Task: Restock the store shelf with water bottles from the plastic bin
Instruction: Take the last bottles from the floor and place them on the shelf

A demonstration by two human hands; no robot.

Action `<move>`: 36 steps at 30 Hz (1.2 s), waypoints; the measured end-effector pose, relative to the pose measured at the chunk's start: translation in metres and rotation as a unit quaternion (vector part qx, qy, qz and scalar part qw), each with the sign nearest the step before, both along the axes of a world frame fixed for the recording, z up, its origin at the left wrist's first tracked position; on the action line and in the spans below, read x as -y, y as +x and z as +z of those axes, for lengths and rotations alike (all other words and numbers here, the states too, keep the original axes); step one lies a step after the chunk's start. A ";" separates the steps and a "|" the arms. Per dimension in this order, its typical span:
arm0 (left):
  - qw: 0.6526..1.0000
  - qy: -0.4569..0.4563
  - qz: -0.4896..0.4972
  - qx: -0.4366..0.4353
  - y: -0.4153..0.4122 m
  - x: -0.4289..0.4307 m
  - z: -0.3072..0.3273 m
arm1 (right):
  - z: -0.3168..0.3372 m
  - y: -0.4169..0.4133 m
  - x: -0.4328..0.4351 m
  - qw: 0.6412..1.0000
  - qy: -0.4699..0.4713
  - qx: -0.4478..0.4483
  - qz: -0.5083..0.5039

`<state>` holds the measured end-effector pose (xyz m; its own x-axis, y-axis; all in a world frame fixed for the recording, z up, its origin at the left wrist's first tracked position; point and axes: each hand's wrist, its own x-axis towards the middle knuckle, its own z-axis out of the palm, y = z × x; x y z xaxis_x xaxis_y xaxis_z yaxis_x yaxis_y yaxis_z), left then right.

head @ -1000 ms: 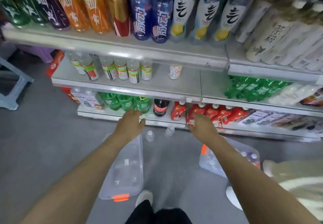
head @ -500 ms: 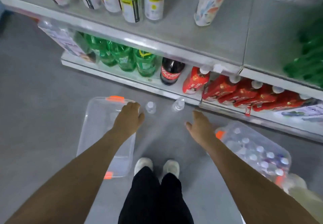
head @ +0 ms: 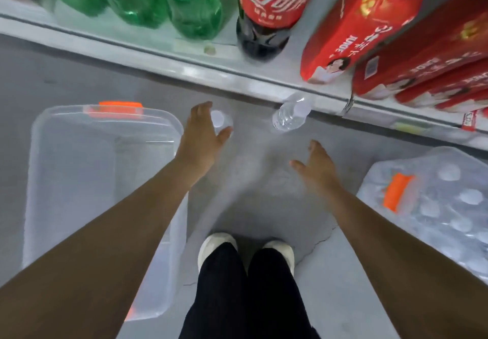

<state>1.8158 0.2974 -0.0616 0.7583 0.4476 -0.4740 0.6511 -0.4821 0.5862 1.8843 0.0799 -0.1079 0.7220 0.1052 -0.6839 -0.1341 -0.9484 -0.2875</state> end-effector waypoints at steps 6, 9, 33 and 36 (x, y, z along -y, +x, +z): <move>0.999 -0.023 0.033 0.028 0.006 0.004 -0.058 | -0.064 0.025 -0.023 0.980 0.127 0.042 -0.145; 0.997 -0.011 0.047 0.056 0.011 -0.001 -0.068 | -0.081 0.033 -0.035 0.954 0.181 0.072 -0.227; 0.982 -0.002 0.081 0.169 -0.013 0.001 0.036 | 0.031 -0.015 -0.004 0.934 0.248 0.026 -0.257; 0.980 -0.002 0.092 0.176 -0.018 -0.002 0.093 | 0.091 -0.024 -0.003 0.929 0.258 0.041 -0.262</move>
<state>1.7980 0.2994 0.0318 0.7815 0.5910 -0.1999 0.4845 -0.3731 0.7913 1.8607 0.0826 -0.0173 0.8137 0.0226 -0.5808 -0.4966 -0.4921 -0.7150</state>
